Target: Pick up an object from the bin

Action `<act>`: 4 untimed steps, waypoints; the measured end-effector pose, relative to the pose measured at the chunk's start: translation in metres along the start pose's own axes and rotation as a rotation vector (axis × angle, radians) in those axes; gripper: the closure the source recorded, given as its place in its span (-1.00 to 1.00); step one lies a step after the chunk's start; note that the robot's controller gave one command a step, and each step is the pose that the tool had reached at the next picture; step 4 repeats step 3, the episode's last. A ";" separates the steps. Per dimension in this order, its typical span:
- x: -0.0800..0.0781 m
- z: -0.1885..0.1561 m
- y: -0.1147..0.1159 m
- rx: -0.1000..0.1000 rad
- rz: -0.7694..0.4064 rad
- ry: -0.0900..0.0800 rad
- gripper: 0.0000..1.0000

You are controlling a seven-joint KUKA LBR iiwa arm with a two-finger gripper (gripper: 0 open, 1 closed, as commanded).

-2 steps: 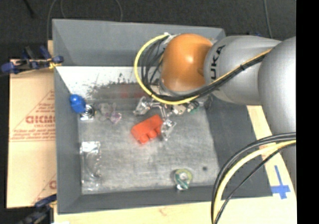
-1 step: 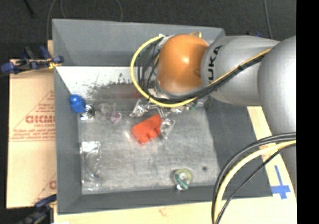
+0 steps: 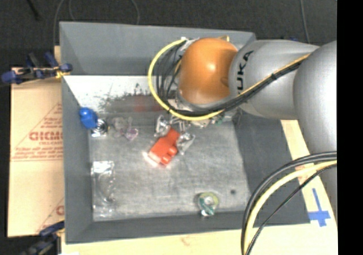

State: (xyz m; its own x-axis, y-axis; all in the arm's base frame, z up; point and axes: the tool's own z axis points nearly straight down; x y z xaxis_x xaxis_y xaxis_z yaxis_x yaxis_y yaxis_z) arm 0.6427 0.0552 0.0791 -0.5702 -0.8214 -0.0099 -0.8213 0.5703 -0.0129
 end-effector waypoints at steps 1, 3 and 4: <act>0.000 -0.019 -0.002 -0.007 0.008 0.006 1.00; -0.001 -0.086 -0.008 -0.006 0.026 0.006 1.00; -0.001 -0.086 -0.008 -0.006 0.026 0.006 1.00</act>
Offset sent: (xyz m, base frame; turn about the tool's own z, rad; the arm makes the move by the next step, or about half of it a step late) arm -0.0003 -0.0001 0.0168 0.0001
